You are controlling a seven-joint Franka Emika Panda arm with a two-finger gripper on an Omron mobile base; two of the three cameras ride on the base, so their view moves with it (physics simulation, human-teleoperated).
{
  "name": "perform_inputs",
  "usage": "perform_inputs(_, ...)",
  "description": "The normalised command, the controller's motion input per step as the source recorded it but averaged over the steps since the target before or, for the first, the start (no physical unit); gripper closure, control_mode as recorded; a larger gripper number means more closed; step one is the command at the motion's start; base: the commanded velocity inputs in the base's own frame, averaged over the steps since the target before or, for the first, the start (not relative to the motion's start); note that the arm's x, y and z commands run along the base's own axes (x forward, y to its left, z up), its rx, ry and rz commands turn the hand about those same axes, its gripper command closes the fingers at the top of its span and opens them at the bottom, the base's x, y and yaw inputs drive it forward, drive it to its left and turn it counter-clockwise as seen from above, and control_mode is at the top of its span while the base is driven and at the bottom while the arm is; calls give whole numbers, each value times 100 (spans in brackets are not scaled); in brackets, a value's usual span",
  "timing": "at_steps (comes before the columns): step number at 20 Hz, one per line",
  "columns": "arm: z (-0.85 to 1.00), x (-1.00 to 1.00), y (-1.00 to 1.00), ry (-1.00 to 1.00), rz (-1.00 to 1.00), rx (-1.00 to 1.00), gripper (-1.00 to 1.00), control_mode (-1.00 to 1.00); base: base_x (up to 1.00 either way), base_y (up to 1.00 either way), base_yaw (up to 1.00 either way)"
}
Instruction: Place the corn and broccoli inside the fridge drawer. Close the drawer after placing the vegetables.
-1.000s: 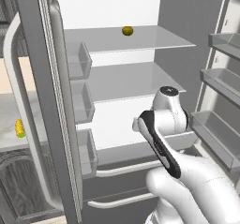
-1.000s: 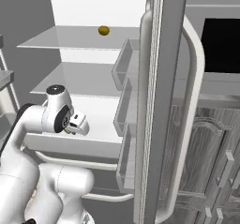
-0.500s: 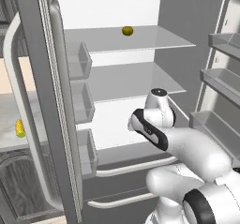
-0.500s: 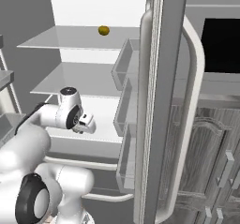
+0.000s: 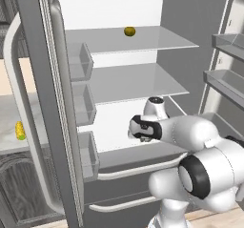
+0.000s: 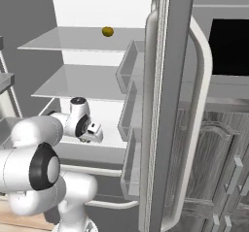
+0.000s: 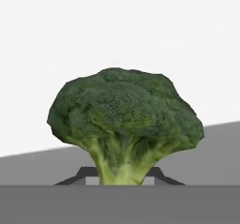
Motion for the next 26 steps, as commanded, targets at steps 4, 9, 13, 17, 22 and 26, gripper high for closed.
perform_inputs(4,-31,-36,-1,3,5,0,100,-100,0,0,0)
perform_inputs(9,-20,-65,0,4,5,0,100,-100,0,0,0)
perform_inputs(13,-19,-60,0,6,6,0,100,-100,0,0,0)
perform_inputs(17,-16,26,0,7,2,0,100,-100,0,0,0)
perform_inputs(22,-69,0,0,6,2,0,100,-100,0,0,0)
perform_inputs(26,-50,-16,0,2,4,0,-100,-100,0,0,0)
